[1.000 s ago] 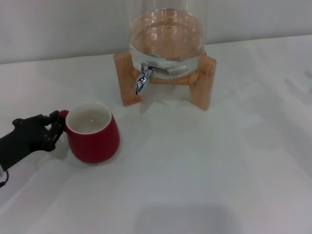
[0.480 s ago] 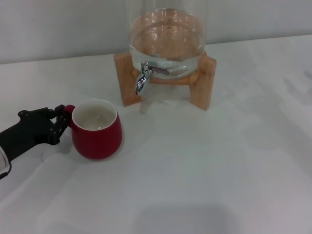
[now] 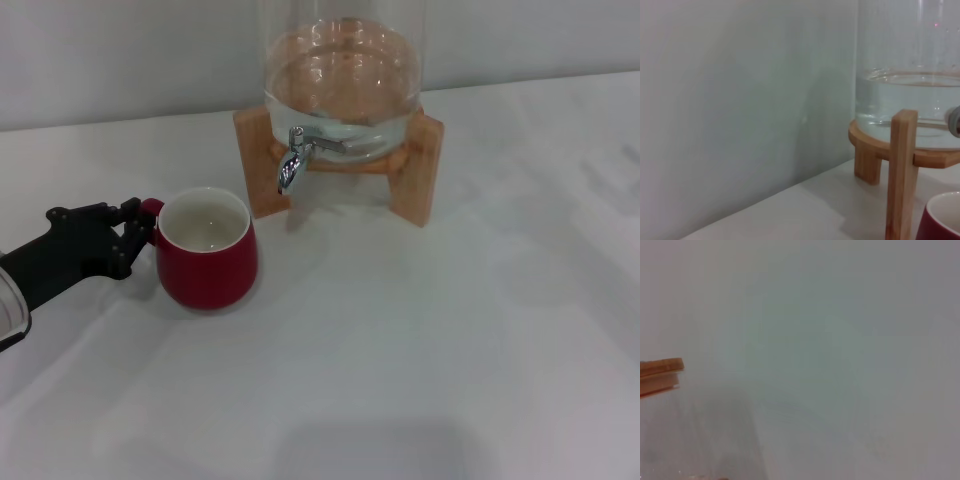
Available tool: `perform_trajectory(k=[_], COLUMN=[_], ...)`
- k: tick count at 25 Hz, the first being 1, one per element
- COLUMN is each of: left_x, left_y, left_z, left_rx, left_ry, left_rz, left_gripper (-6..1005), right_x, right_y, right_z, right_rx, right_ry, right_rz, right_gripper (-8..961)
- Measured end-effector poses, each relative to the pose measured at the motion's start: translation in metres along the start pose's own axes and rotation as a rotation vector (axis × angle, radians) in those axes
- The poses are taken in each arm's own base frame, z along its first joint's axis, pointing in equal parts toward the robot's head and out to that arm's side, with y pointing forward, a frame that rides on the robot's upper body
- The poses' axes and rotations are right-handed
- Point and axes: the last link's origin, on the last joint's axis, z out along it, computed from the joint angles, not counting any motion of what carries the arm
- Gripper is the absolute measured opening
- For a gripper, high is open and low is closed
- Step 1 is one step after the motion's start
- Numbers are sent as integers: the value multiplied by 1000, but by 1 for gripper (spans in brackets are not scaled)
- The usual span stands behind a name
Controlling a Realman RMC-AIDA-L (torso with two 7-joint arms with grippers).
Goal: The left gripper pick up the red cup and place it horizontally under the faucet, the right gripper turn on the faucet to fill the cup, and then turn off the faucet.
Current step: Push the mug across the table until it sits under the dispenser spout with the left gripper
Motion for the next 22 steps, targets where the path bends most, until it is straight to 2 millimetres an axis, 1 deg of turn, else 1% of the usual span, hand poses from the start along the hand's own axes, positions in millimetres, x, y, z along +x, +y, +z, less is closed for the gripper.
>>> perform_trajectory(k=[13,19,22], left_x=[6,7,8], left_y=[4,14,15], left_z=[6,15,16], left_rx=[-26,-90,-98], left_ry=[8,-23,-27], left_rz=[9,52,59], left_gripper=[159,156,155], right_x=[1,1,0], right_y=[0,1,2], right_z=[2,2,2], right_rx=[-1,-9,-17], right_ry=[-2,-9,-12], right_rz=[0,4,5], right_gripper=[796,796,796])
